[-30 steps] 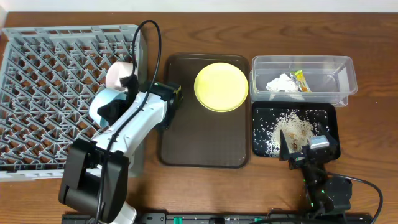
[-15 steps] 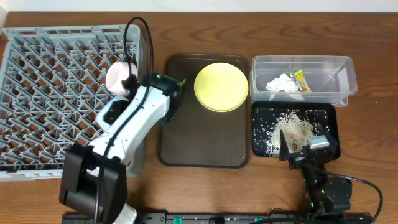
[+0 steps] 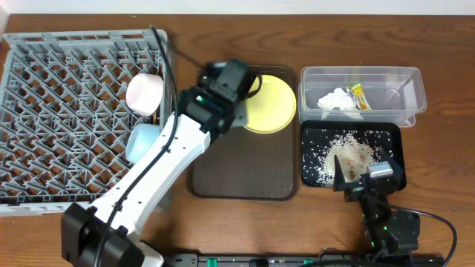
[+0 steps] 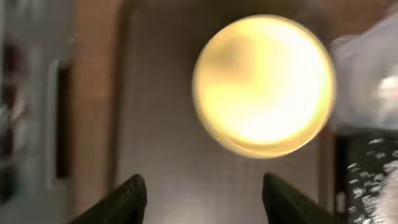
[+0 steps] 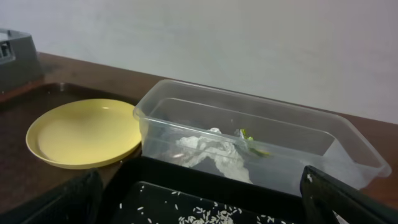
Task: Sort waste into correct bins and load items into the dishwasher
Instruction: 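Reach the left gripper to the yellow plate and grasp its edge, then carry the yellow plate left and stand it in the dish rack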
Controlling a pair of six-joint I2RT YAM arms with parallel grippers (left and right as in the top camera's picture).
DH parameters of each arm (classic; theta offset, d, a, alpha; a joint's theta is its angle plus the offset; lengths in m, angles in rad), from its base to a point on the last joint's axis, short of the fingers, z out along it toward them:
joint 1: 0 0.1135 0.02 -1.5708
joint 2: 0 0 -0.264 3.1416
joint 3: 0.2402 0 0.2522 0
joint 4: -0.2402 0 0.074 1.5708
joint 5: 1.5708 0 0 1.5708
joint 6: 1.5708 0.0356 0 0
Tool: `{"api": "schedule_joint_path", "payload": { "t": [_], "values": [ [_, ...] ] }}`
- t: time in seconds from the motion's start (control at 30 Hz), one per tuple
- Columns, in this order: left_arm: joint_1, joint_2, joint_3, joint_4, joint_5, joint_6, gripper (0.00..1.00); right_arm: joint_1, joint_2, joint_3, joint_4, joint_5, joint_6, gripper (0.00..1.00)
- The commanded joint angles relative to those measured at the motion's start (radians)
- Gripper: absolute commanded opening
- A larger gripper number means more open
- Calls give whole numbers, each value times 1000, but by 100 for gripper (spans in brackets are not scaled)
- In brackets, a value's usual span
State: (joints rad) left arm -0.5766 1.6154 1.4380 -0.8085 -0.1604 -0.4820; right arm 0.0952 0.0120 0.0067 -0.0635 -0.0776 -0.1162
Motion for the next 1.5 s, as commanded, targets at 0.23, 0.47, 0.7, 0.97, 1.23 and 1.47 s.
{"api": "schedule_joint_path", "payload": {
  "t": [0.23, 0.47, 0.7, 0.97, 1.23, 1.47],
  "values": [
    [88, 249, -39, 217, 166, 126, 62, -2, -6, -1, -4, -2, 11, 99],
    [146, 398, -38, 261, 301, 121, 59, -2, -6, -1, -4, -2, 11, 99],
    [156, 416, -37, 265, 333, 115, 31, -2, -6, -1, -4, -2, 11, 99],
    [156, 416, -37, 172, 365, 115, 6, -2, -6, -1, -4, -2, 11, 99],
    [225, 307, 29, -63, 299, 197, 6, -2, -6, -1, -4, -2, 11, 99],
    [314, 14, 153, -262, -71, 268, 6, -2, -6, -1, -4, -2, 11, 99]
  ]
}}
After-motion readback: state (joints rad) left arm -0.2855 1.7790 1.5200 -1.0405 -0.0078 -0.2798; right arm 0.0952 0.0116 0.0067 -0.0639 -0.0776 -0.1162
